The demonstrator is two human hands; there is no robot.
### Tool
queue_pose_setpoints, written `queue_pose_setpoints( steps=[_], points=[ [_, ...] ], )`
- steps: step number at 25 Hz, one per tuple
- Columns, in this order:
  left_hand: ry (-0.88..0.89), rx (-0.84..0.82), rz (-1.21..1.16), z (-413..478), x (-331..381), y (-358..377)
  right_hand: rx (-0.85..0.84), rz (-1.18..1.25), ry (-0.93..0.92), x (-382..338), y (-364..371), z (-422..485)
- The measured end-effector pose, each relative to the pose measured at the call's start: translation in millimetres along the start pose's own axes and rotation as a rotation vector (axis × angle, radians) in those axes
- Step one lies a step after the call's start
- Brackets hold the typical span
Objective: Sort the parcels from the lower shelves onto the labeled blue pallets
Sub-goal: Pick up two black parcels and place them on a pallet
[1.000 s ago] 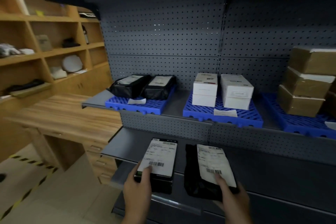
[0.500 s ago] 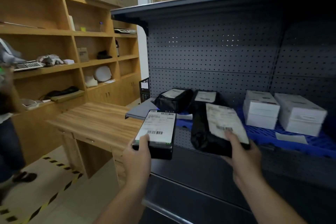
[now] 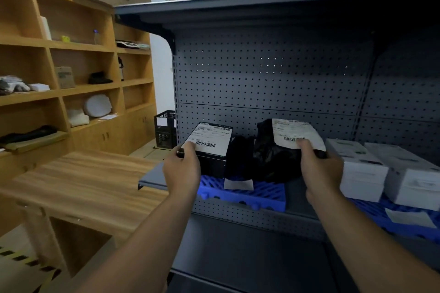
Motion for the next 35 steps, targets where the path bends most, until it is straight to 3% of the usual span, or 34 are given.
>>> queue_pose_setpoints(
  steps=[9, 20, 24, 35],
  points=[
    [0.000, -0.005, 0.052, 72.4, -20.1, 63.0, 0.063, -0.331, 0.038, 59.2, 42.5, 74.0],
    [0.019, 0.019, 0.355, 139.4, -69.8, 91.9, 0.060, -0.573, 0.015, 86.3, 72.2, 93.4],
    [-0.002, -0.016, 0.410, 145.3, -88.0, 90.5, -0.005, -0.393, 0.045, 88.3, 77.1, 86.2],
    [0.015, -0.196, 0.350, 150.2, -86.1, 90.2, -0.044, -0.379, 0.068, 82.2, 74.5, 89.6]
  ],
)
Point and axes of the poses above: each hand's wrist, its own z-axis towards the middle knuckle, its own y-axis out of the palm, x = y × z, the point moved 5 cm from there along z, towards the middle knuckle, and after that the axes turned 2 degrees about -y, right-handed, at the moved point
